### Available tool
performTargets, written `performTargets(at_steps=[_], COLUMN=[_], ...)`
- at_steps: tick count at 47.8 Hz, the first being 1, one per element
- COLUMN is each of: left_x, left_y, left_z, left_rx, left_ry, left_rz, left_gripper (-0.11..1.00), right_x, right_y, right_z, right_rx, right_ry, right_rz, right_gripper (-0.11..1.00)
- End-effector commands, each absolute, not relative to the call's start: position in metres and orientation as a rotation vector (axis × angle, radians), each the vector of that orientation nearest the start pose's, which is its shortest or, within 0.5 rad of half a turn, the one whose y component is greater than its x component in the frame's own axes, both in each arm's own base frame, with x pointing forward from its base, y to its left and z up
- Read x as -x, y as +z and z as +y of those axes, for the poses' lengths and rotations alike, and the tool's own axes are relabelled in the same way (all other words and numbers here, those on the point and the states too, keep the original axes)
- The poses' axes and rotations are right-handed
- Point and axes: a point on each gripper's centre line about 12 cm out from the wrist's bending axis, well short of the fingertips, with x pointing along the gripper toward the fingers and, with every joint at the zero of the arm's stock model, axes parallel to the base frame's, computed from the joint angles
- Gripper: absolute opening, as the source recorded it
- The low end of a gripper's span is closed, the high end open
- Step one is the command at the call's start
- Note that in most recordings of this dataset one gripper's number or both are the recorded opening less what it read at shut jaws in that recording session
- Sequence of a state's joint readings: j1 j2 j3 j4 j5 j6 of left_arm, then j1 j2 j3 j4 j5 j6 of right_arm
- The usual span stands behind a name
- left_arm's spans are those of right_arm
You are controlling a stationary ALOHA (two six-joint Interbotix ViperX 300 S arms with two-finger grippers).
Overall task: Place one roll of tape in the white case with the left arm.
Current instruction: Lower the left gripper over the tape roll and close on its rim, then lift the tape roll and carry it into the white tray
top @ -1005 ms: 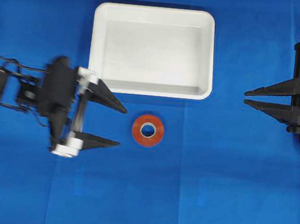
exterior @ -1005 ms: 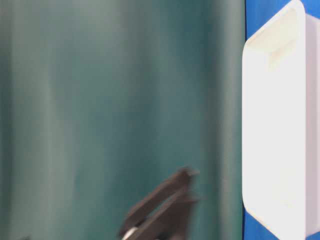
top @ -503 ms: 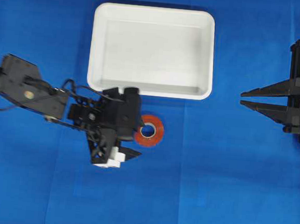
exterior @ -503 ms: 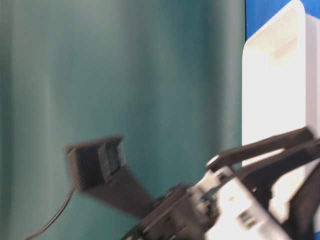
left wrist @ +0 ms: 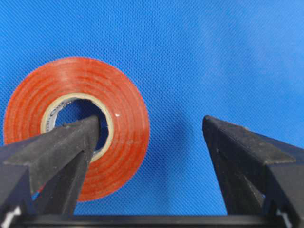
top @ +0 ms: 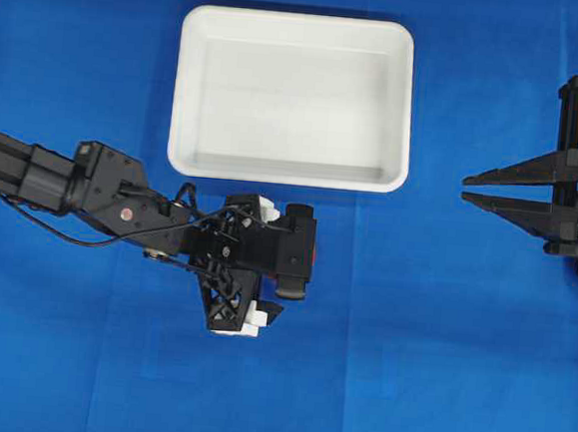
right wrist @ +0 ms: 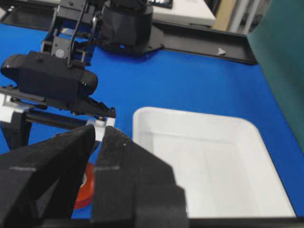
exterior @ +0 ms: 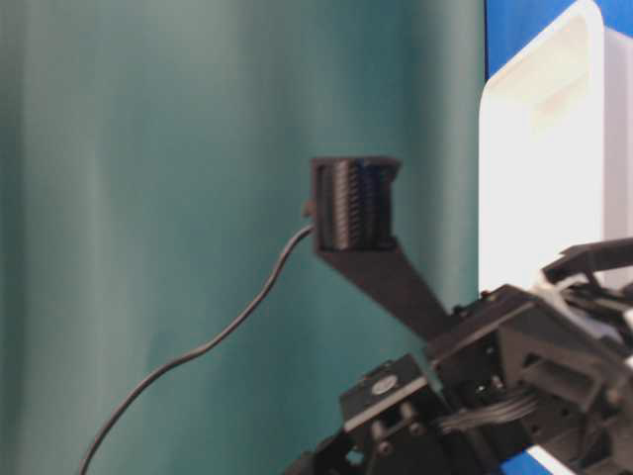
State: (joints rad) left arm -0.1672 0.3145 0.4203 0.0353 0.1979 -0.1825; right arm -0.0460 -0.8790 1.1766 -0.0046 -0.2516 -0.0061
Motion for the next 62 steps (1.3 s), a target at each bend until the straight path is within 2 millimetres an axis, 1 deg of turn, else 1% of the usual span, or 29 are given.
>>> performTargets(at_steps=[1, 3, 5, 7, 11, 13, 16, 19, 28, 31, 33, 36, 39, 49, 54, 56, 59, 62], left_x=[-0.444, -0.443, -0.443, -0.443, -0.443, -0.444, -0.445, -0.445, -0.440, -0.437, -0.435, -0.432, -0.431, -0.427, -0.425, -0.424, -0.424, -0.424], left_y=[0.111, 0.111, 0.110, 0.111, 0.114, 0.117, 0.124, 0.138, 0.187, 0.205, 0.213, 0.219, 0.220, 0.211, 0.196, 0.188, 0.173, 0.162], left_z=[-0.073, -0.072, -0.071, -0.071, -0.070, -0.070, -0.070, -0.070, -0.065, -0.057, -0.051, -0.040, -0.024, 0.037, 0.063, 0.072, 0.084, 0.092], left_rx=[0.061, 0.059, 0.058, 0.055, 0.046, 0.043, 0.038, 0.030, -0.011, -0.022, -0.031, -0.048, -0.062, -0.085, -0.069, -0.062, -0.046, -0.040], left_ry=[-0.078, -0.075, -0.071, -0.070, -0.066, -0.065, -0.065, -0.069, -0.086, -0.082, -0.078, -0.066, -0.046, 0.045, 0.094, 0.112, 0.136, 0.150], left_rz=[0.909, 0.921, 0.938, 0.950, 0.973, 0.979, 0.980, 0.973, 0.917, 0.889, 0.878, 0.866, 0.865, 0.883, 0.889, 0.895, 0.901, 0.907], left_gripper=[0.82, 0.78, 0.69, 0.58, 0.33, 0.24, 0.25, 0.25, 0.25, 0.25, 0.25, 0.25, 0.25, 0.25, 0.25, 0.25, 0.25, 0.25], right_x=[-0.213, -0.213, -0.213, -0.213, -0.214, -0.214, -0.214, -0.214, -0.214, -0.214, -0.214, -0.214, -0.214, -0.216, -0.217, -0.217, -0.217, -0.217], right_y=[0.275, 0.275, 0.275, 0.275, 0.275, 0.275, 0.275, 0.274, 0.274, 0.273, 0.273, 0.273, 0.273, 0.268, 0.267, 0.267, 0.266, 0.267], right_z=[-0.010, -0.010, -0.010, -0.010, -0.010, -0.010, -0.010, -0.010, -0.010, -0.010, -0.010, -0.010, -0.010, -0.011, -0.011, -0.011, -0.011, -0.011], right_rx=[0.010, 0.010, 0.010, 0.010, 0.010, 0.010, 0.010, 0.010, 0.008, 0.008, 0.006, 0.006, 0.005, 0.004, 0.004, 0.004, 0.004, 0.004], right_ry=[-0.048, -0.048, -0.048, -0.048, -0.048, -0.048, -0.048, -0.048, -0.048, -0.048, -0.048, -0.048, -0.049, -0.048, -0.048, -0.048, -0.048, -0.048], right_rz=[0.039, 0.037, 0.039, 0.039, 0.039, 0.040, 0.040, 0.042, 0.046, 0.048, 0.051, 0.052, 0.052, 0.069, 0.075, 0.077, 0.080, 0.078], right_gripper=[-0.11, -0.11, -0.11, -0.11, -0.11, -0.11, -0.11, -0.11, -0.11, -0.11, -0.11, -0.11, -0.11, -0.11, -0.11, -0.11, -0.11, -0.11])
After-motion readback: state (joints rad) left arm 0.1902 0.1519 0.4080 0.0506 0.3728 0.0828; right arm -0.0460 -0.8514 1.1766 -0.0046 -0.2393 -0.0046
